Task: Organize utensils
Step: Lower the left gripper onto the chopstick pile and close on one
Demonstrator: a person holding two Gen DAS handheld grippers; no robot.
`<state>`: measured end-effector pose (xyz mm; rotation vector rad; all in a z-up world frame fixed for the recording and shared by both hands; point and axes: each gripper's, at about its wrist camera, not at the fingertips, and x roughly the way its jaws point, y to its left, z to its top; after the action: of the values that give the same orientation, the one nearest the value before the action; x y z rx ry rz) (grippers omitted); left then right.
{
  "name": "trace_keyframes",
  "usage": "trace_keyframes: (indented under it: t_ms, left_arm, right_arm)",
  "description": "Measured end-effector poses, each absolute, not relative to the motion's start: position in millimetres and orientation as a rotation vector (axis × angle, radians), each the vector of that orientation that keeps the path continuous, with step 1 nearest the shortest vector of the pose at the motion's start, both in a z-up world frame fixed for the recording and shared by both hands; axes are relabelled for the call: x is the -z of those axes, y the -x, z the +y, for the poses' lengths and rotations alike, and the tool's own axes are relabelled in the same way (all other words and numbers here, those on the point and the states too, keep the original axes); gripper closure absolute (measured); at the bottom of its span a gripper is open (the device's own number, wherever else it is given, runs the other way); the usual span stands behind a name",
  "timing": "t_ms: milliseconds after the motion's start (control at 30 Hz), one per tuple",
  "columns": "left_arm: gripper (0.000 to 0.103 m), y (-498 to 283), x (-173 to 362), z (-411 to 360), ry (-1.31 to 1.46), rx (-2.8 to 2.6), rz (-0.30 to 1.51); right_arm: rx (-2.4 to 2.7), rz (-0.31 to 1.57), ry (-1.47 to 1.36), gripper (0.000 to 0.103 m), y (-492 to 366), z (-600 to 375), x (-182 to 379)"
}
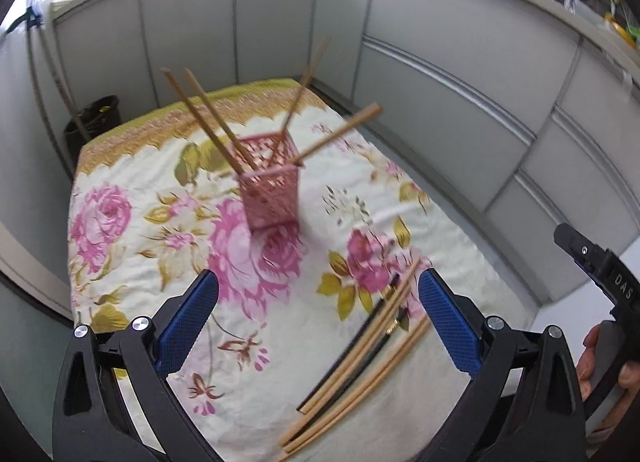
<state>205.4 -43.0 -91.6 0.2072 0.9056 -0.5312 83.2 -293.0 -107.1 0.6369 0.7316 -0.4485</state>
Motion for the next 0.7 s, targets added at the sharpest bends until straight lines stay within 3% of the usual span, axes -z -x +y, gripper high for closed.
trace_keyframes:
  t_ms: [133, 300, 500, 700]
  left_arm:
    - [0.012, -199.1, 125.8, -74.9, -0.335, 0.575, 0.955]
    - [0.044, -207.1, 158.7, -108.2, -0.465, 0.616, 1.049]
    - [0.063, -216.5, 189.6, -144.1, -0.659, 0.632, 1.069]
    - [0.062, -226.2, 207.4, -162.6, -0.722, 0.65, 1.07]
  right_arm:
    - [0.396, 0.827, -0.765, 0.007, -82.9, -307.7, 132.5]
    - [0.355, 0.865, -0.782, 0.007, -83.6, -307.7, 138.7]
    - [0.352, 0.884, -0.82, 0.007, -84.1, -319.5, 140.2]
    - [0.358, 0.875, -0.839, 0.007, -80.6, -330.0, 141.9]
